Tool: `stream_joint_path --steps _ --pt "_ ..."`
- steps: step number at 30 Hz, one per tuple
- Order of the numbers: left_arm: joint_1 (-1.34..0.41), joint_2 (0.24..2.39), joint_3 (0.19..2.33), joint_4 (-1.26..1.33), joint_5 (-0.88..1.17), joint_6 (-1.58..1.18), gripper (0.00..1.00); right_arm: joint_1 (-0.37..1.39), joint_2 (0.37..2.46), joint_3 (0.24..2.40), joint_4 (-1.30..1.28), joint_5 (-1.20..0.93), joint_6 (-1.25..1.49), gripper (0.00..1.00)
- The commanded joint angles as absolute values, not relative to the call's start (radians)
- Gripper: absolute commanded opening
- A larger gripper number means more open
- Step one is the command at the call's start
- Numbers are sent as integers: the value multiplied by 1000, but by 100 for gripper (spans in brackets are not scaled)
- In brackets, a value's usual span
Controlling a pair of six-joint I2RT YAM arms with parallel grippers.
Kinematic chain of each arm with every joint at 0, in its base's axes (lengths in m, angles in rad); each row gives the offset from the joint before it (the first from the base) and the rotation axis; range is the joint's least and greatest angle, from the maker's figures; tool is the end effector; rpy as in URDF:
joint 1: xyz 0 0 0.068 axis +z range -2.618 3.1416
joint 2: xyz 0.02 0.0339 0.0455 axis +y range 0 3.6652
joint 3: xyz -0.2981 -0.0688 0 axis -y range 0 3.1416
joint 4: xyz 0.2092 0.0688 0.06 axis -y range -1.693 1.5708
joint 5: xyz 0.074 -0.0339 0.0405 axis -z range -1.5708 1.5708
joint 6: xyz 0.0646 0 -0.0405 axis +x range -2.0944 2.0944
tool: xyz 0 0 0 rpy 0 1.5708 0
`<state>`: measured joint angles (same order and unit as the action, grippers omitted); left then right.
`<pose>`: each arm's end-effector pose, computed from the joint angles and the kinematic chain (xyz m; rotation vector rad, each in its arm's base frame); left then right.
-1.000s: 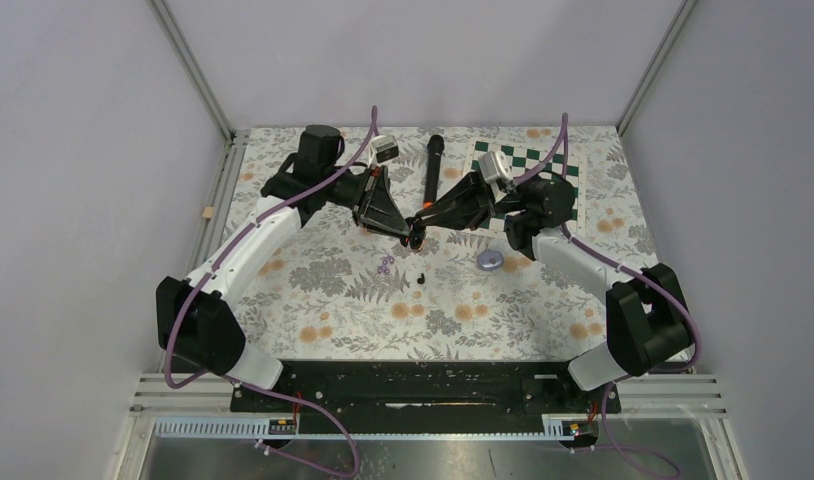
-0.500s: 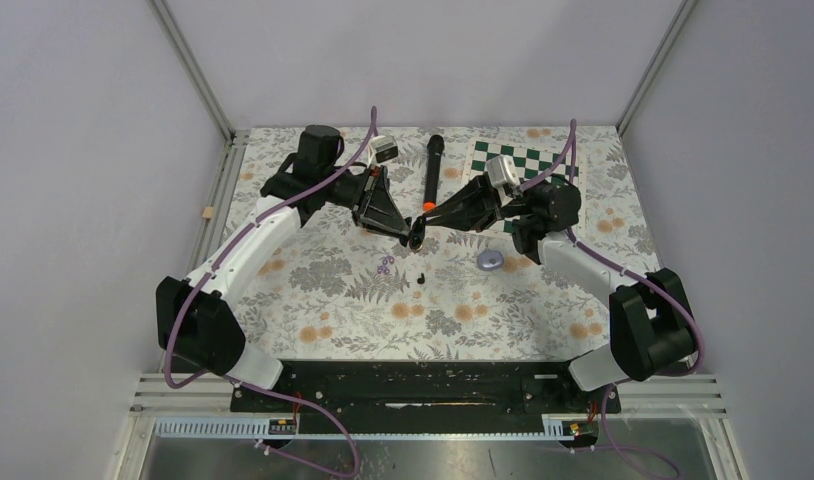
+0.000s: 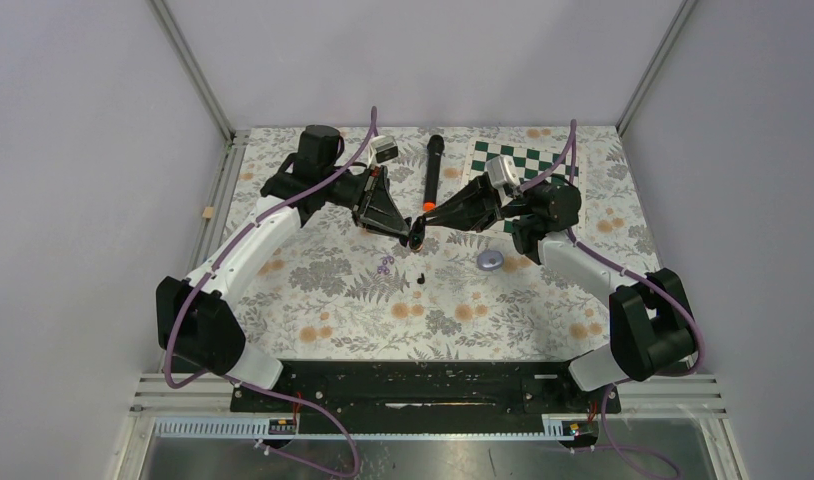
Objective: Insert the wireless bluetooth earbuds into the charging case
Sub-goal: Insert the right earbud into the right side groove of the charging case.
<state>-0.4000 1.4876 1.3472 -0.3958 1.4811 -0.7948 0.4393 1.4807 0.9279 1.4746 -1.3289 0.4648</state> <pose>0.2322 -0.1680 0.3999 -0.6215 -2.1437 2.1303 0.2057 0.1660 0.4229 -1.3555 0.6027 1.1726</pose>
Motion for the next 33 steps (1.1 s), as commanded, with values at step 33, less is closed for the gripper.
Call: stream_joint_path --steps 33 --pt "-397 1537 1139 1049 1495 -1896 0 501 1526 1003 1486 -1466 526 0"
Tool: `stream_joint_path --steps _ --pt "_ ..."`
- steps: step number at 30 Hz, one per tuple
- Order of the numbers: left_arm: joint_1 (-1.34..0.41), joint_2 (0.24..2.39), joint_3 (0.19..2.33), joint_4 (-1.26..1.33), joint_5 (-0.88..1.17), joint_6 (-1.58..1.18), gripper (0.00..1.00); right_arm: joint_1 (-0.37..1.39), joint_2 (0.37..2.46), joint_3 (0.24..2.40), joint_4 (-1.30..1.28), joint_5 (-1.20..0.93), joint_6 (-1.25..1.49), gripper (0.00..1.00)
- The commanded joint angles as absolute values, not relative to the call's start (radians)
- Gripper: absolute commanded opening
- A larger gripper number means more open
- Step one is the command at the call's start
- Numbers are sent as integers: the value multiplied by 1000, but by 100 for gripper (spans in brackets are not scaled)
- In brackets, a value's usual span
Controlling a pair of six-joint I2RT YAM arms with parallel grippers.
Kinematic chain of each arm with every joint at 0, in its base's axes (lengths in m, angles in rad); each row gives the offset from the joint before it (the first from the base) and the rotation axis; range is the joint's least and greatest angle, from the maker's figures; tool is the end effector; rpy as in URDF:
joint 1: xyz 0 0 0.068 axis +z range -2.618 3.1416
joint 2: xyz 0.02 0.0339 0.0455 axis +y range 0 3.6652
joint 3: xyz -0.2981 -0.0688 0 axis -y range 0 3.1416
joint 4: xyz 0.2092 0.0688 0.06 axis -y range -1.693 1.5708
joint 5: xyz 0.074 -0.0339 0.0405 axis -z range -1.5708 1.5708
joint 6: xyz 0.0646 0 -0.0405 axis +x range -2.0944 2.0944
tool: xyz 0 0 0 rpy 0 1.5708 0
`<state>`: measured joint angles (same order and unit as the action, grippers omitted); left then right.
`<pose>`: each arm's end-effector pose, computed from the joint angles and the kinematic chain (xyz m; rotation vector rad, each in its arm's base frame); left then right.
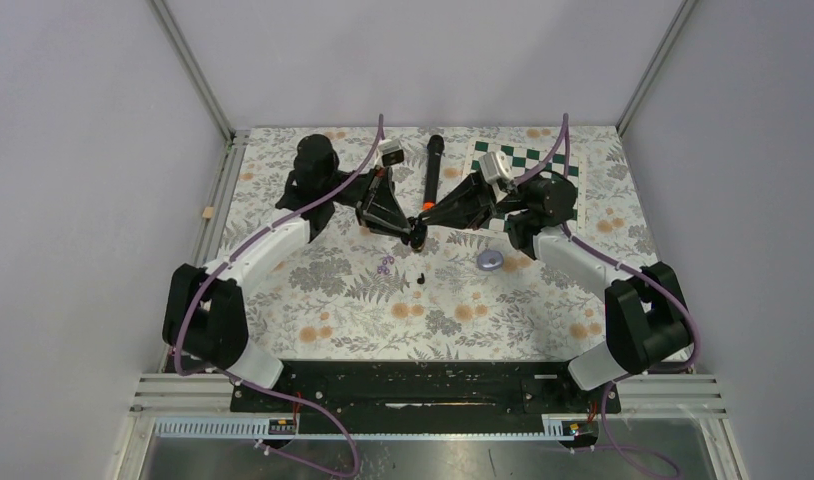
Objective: Insert the wireless bluetooth earbuds into the charging case
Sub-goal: Insert the right earbud into the right side groove of the charging case.
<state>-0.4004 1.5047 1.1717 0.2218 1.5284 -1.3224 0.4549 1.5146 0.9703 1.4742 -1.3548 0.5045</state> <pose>0.2455 -0.1740 0.3908 -0.5206 -2.0579 2.0999 0.2111 0.1735 0.4245 -1.3845 0.6118 1.2148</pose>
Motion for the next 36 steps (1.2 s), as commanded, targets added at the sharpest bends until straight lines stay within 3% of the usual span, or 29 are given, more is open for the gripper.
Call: stream_joint_path --steps 1,3,20,23,27,36 --pt "-395 1569 1136 1246 1487 -2064 0 502 1528 1002 1486 -1468 527 0" --pt "-394 1609 1141 1430 1470 -2199 0 502 1532 1001 1486 -1477 528 0" --pt "-393 1619 1122 1432 1474 -2194 0 469 1555 985 1485 -1439 534 2" --pt "-392 1623 1107 1433 1474 -2190 0 461 1539 985 1486 -1426 535 8" --pt "-390 1623 1092 1434 1474 -2185 0 452 1519 987 1486 -1412 537 23" --pt "-391 1627 1081 1437 1470 -2178 0 437 1508 972 1486 -1388 534 37"
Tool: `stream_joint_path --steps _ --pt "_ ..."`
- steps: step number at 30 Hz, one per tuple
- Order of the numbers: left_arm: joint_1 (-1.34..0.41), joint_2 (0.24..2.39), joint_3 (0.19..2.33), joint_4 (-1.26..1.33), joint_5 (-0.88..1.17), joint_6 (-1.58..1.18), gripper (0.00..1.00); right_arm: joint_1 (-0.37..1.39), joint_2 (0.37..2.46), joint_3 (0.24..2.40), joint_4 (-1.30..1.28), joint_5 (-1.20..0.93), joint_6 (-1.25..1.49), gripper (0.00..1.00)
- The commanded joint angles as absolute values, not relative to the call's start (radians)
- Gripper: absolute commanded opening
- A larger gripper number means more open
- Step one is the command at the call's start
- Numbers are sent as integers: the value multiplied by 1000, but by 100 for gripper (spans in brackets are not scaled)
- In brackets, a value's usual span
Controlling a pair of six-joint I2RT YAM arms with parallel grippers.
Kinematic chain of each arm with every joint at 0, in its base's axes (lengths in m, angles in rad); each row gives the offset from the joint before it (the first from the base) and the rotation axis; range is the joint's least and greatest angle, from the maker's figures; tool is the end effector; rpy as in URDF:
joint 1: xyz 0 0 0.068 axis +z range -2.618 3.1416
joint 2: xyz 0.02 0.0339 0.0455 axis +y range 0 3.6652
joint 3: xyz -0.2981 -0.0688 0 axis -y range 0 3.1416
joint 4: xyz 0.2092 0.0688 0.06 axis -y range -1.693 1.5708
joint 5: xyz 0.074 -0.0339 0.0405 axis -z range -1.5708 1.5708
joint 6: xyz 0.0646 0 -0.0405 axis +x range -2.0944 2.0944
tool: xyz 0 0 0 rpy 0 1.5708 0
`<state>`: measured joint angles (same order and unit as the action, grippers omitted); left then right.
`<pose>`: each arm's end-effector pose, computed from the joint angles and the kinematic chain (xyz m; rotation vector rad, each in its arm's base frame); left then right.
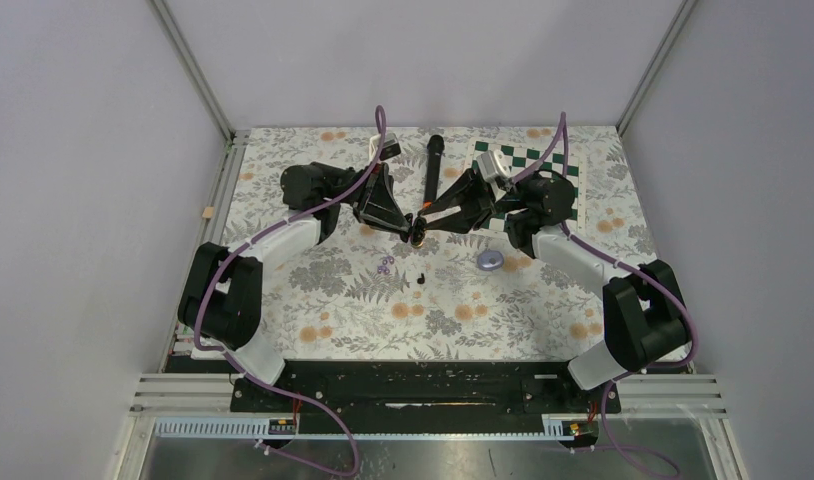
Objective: Insert the wireless bluetooth earbuds into the charging case
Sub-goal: Insert the right earbud into the right side groove of the charging case.
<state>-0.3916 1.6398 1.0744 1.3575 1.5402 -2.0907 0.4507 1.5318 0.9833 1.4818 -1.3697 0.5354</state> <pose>0.2551 -0.1752 0.4036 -0.6782 -2.0396 2.1941 0.2154 0.1745 0.4233 -1.3939 0.6331 1.2352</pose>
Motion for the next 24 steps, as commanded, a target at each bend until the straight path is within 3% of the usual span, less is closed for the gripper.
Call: stream_joint_path --steps 1,12,18,24 --pt "-391 1627 1079 1437 1470 -2177 0 436 1508 973 1486 -1387 534 37" --pt "-390 1641 1060 1439 1461 -2164 0 421 1496 971 1486 -1371 540 40" --pt "-385 1672 1053 1443 1450 -2161 0 402 1476 961 1486 -1356 554 54" --pt "-361 1687 1026 1445 1420 -2145 0 385 1439 943 1486 -1329 590 59"
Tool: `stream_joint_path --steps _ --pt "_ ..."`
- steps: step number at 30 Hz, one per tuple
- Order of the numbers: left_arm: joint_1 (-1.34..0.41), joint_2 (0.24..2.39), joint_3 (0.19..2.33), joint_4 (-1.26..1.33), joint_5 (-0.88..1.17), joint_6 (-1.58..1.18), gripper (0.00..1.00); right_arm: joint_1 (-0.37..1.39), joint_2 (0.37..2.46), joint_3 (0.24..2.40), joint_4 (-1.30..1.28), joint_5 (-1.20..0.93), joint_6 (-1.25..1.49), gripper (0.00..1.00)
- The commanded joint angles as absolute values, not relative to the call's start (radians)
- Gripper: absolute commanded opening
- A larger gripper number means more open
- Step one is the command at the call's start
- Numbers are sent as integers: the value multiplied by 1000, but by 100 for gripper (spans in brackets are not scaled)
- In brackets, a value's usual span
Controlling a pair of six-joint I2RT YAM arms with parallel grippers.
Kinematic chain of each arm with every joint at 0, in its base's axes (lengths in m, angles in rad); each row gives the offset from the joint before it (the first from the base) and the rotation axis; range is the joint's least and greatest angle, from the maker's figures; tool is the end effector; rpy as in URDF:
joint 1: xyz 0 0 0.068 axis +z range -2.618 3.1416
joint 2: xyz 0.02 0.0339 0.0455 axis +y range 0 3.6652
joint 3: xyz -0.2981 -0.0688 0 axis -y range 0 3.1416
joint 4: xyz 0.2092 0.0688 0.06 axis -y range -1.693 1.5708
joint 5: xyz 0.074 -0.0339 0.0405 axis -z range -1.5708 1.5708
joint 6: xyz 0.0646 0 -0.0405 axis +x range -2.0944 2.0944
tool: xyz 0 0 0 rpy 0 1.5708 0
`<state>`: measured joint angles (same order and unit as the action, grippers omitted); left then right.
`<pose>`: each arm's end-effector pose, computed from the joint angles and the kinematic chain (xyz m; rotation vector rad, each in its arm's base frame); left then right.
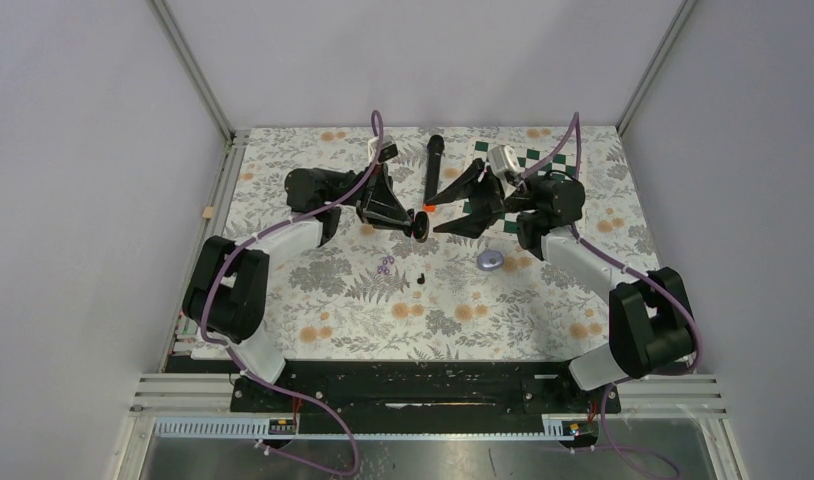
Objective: Insert the wireless bluetooth earbuds into the charging case
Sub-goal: Insert the right earbud into the right side groove of the charging case, then pick up the right earbud from the right side groove of the charging case.
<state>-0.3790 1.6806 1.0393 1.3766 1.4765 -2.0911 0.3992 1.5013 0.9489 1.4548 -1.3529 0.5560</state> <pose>0.2694 -0.1765 0.3865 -0.5425 -2.0323 2.2382 0.2182 0.1605 0.4212 -1.3426 0.7103 1.2280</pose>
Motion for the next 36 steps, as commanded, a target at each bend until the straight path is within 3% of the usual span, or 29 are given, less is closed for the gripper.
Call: stream_joint_path --steps 1,7,11,12,17,21,23,27,28,31,36 --pt "-357 1690 1023 1445 1418 -2142 0 382 1434 939 1486 -1325 600 59" --pt "-328 1694 1013 1445 1395 -2128 0 368 1398 907 1485 -1269 692 62" --pt "-322 1701 1009 1447 1380 -2114 0 362 1350 866 1384 -1087 777 41" --pt "-322 1702 1009 1447 1377 -2110 0 364 1319 834 1325 -1027 755 40" --pt "-322 1711 1005 1447 1370 -2098 0 396 1060 815 560 -703 352 53" --pt "-322 1721 980 1446 1369 -2085 0 437 904 845 187 -437 232 53" --pt "-322 1723 960 1447 1360 -2058 0 450 852 835 107 -365 243 53" --pt "-322 1726 922 1447 1341 -2017 0 511 790 760 37 -223 299 74" --pt "-323 1724 914 1445 1334 -2006 0 531 798 789 -42 -169 340 75" --pt "-323 1721 886 1443 1310 -1969 0 563 872 898 -254 -174 401 62" --pt "-327 1734 846 1443 1287 -1909 0 743 810 851 -174 65 410 61"
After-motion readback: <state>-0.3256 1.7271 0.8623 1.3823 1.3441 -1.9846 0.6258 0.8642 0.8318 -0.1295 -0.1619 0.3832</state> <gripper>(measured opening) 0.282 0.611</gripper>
